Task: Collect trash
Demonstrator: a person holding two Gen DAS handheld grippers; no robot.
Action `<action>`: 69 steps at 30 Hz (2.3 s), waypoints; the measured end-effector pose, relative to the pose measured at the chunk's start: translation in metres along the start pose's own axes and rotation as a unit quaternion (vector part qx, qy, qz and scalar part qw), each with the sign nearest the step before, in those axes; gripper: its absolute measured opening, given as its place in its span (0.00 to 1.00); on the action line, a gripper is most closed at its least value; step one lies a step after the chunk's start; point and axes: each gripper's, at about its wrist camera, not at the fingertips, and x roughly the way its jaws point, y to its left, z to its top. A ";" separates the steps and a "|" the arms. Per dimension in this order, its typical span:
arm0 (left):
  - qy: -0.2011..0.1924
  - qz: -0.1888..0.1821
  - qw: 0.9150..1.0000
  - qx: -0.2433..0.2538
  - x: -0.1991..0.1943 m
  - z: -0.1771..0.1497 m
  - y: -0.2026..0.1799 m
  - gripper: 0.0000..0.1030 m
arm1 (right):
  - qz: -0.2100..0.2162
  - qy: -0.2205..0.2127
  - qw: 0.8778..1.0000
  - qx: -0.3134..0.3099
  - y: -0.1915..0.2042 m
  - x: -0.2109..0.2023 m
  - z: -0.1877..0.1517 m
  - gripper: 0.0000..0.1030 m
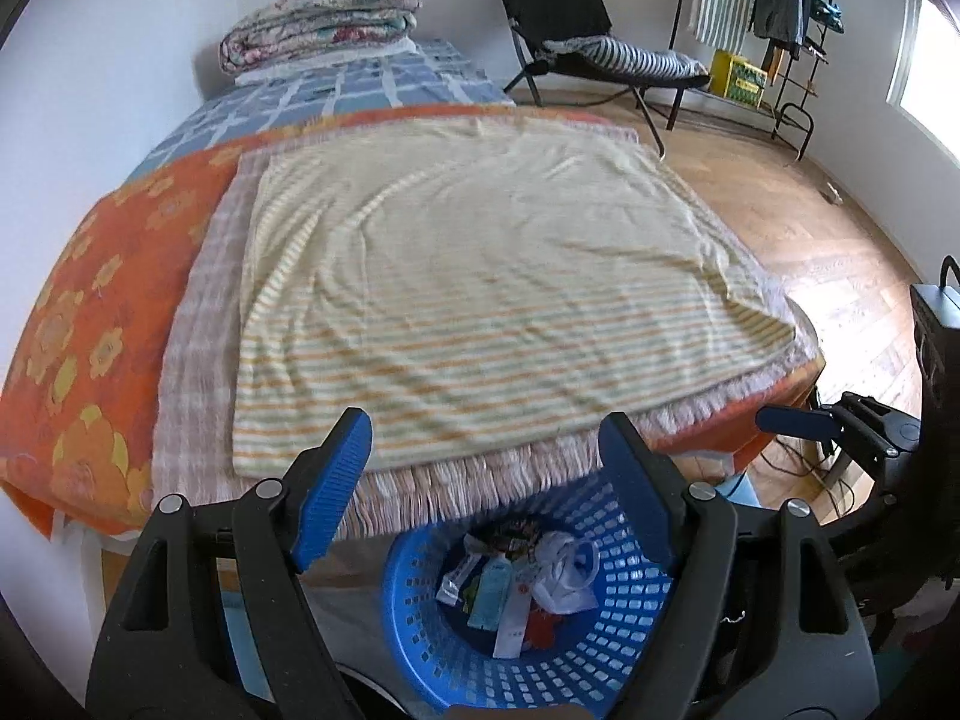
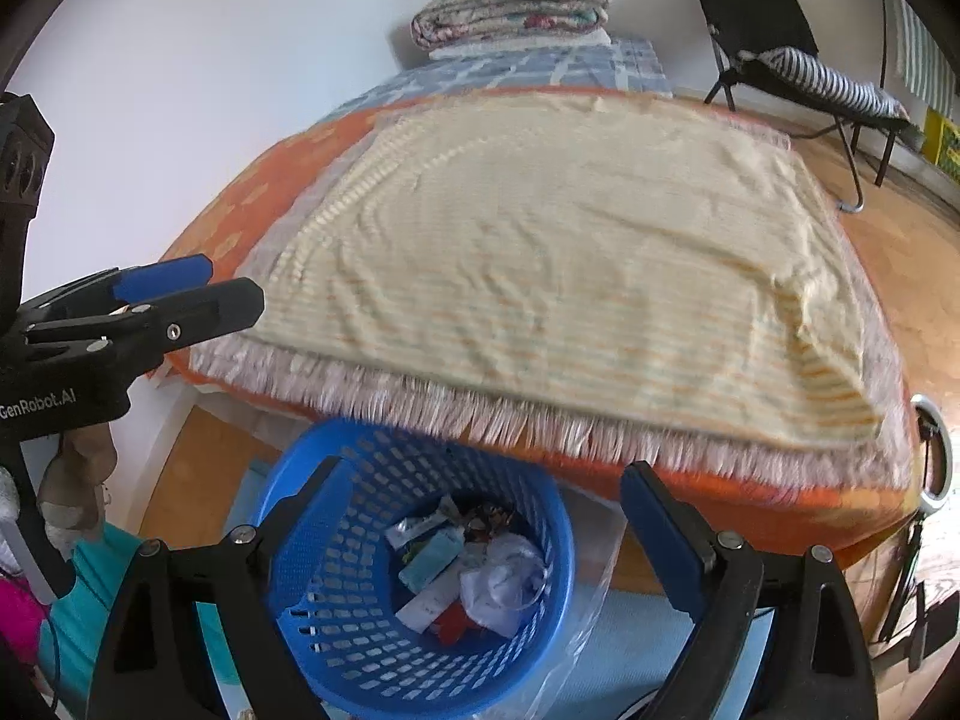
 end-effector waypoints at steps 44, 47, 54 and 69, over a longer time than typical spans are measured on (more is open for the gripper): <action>-0.064 0.043 0.996 -0.044 -0.007 0.087 0.029 0.97 | -0.029 -0.105 0.994 0.005 -0.021 -0.024 0.114 0.90; -0.063 0.042 0.996 -0.045 -0.006 0.086 0.030 0.97 | -0.027 -0.104 0.994 0.005 -0.021 -0.023 0.113 0.90; -0.062 0.042 0.996 -0.046 -0.006 0.086 0.030 0.98 | -0.028 -0.105 0.994 0.004 -0.021 -0.023 0.113 0.91; -0.062 0.040 0.996 -0.047 -0.005 0.083 0.028 0.98 | -0.025 -0.101 0.995 0.014 -0.025 -0.018 0.112 0.91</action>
